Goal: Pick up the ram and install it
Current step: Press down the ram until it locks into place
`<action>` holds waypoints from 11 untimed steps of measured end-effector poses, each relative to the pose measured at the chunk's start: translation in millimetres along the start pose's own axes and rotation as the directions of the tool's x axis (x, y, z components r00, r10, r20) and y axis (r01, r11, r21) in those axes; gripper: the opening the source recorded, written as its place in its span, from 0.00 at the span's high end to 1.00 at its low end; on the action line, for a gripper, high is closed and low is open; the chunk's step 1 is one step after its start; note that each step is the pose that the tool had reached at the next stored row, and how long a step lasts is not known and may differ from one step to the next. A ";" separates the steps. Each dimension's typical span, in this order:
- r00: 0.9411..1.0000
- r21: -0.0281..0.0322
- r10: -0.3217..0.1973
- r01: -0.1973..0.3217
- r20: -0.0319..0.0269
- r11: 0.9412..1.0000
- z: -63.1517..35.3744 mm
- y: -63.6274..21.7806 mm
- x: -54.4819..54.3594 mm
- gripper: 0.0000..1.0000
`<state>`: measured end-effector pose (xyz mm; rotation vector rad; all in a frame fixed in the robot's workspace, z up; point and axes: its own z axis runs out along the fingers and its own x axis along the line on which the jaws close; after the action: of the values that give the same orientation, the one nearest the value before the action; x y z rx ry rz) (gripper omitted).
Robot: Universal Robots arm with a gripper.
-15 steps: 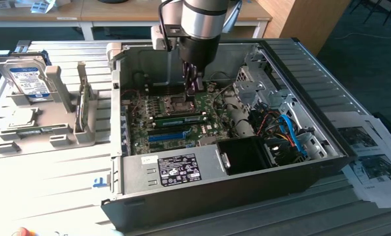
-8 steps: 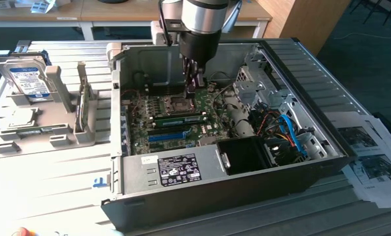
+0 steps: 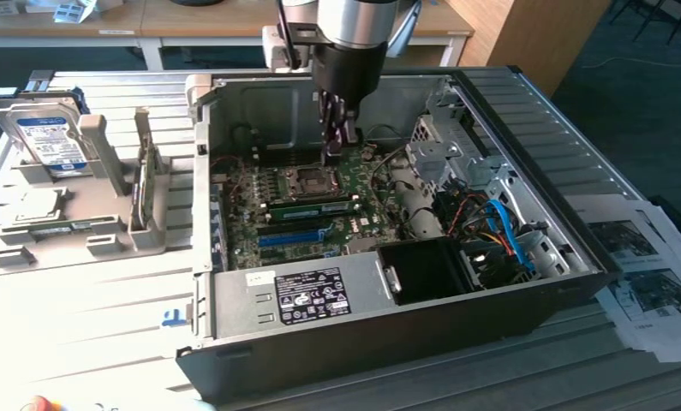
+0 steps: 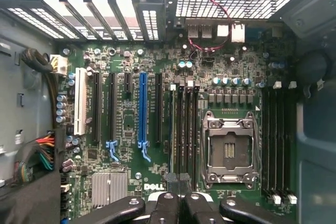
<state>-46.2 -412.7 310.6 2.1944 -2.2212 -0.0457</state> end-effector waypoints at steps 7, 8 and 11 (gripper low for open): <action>1.000 0.000 0.000 0.000 -0.001 1.000 -5.3 0.2 0.0 0.90; 1.000 0.000 0.000 0.000 -0.001 1.000 -5.4 0.2 0.0 0.90; 1.000 0.000 0.000 0.000 -0.001 1.000 -5.3 0.2 0.0 0.90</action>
<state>-46.3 -412.7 315.9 2.1936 -2.2207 -0.0443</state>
